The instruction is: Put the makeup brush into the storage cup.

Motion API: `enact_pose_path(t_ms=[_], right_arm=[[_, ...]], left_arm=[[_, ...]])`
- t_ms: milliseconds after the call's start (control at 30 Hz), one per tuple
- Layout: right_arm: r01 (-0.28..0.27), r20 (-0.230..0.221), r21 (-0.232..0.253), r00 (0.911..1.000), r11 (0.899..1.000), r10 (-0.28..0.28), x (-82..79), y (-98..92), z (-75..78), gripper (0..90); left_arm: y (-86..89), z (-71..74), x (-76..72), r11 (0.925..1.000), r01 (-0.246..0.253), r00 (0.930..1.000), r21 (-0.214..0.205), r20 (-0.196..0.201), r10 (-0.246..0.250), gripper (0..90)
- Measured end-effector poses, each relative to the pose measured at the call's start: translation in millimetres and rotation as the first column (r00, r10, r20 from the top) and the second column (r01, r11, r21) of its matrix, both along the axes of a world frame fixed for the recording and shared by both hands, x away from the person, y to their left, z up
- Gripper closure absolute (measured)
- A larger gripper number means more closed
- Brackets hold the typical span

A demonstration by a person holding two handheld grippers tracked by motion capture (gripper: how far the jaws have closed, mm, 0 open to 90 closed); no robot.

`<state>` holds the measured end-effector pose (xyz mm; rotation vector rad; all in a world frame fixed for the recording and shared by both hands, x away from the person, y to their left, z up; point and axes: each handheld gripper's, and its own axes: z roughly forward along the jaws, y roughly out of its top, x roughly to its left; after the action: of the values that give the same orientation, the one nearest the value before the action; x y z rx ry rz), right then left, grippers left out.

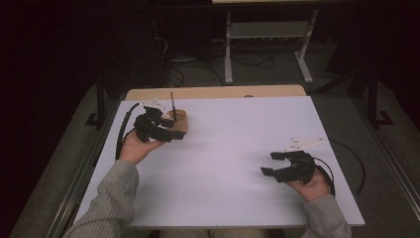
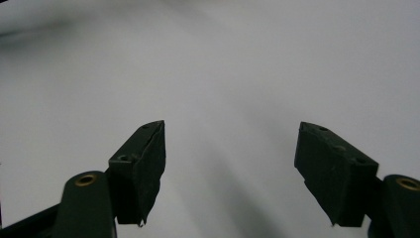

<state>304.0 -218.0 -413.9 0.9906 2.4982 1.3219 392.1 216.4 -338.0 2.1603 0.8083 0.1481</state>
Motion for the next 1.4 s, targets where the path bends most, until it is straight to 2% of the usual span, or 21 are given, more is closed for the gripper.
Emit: enact_pose_path(t_ms=[233, 533, 667, 900, 1400], right_arm=[[0.004, 0.001, 0.004, 1.0000, 1.000, -0.004, 0.4, -0.1, 0.0, 26.5], [0.008, 0.004, -0.006, 1.0000, 1.000, -0.008, 0.2, 2.5, -0.5, 25.1], [0.009, 0.009, -0.010, 0.9999, 1.000, -0.009, 0.3, 3.4, -1.0, 24.5], [0.011, 0.005, -0.024, 0.9999, 1.000, -0.010, 0.3, 5.7, -2.1, 24.6], [0.019, 0.009, -0.029, 0.9998, 0.999, -0.019, -0.5, 5.9, -2.4, 24.5]], left_arm=[[-2.9, -3.0, -6.5, 1.0000, 0.005, 0.9999, -0.001, 0.009, -0.005, 27.5], [-2.8, -12.1, -15.2, 1.0000, 0.004, 1.0000, -0.008, 0.001, -0.004, 26.6], [-1.2, -15.0, -19.2, 0.9999, 0.011, 0.9999, 0.000, 0.004, -0.011, 26.1], [4.7, -19.4, -26.5, 0.9999, 0.007, 1.0000, -0.011, 0.002, -0.007, 26.1], [8.7, -19.5, -45.8, 0.9992, -0.005, 0.9990, -0.040, 0.045, 0.007, 26.0]])
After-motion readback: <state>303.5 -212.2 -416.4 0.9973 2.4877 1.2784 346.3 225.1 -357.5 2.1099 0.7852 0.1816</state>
